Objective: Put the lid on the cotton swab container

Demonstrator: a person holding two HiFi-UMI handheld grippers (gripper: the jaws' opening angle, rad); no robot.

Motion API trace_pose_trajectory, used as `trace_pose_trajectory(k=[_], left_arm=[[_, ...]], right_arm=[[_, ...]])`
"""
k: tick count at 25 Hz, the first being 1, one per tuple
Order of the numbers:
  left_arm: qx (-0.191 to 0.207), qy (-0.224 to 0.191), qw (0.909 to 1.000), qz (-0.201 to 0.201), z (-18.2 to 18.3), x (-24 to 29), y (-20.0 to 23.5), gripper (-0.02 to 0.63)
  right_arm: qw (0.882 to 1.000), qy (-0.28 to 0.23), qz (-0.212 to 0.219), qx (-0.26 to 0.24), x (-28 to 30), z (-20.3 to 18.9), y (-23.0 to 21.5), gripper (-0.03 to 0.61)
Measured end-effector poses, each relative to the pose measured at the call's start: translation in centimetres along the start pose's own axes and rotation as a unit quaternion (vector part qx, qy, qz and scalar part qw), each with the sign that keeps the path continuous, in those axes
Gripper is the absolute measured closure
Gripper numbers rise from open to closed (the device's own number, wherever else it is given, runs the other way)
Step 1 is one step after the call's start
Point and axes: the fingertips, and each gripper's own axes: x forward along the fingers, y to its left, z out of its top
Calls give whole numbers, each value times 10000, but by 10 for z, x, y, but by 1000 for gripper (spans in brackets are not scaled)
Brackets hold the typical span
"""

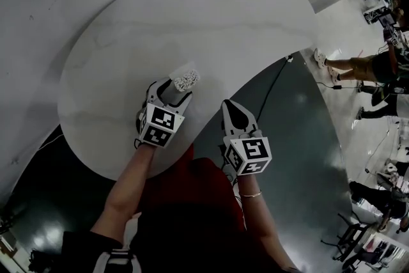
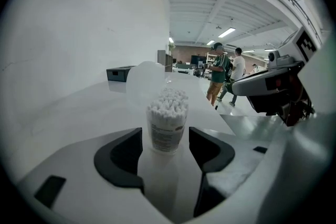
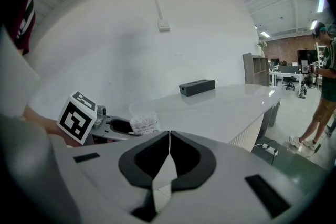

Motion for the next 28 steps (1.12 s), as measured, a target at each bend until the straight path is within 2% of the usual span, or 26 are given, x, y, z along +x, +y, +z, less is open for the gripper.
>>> trace_pose_trajectory(k=[14,21,28], left_arm=[[224,21,9997,96,6,9,-1,364],[358,-38,9992,-172,8,2,-13,374],[513,-414,9953,-713,30,-18,-43,376]], right_arm=[[9999,29,-141,29,-6,-3,-1,561],[9999,-40,-164,3,-14,-1,0,561],[9992,-308,-250,9,-36,15,-13,561]])
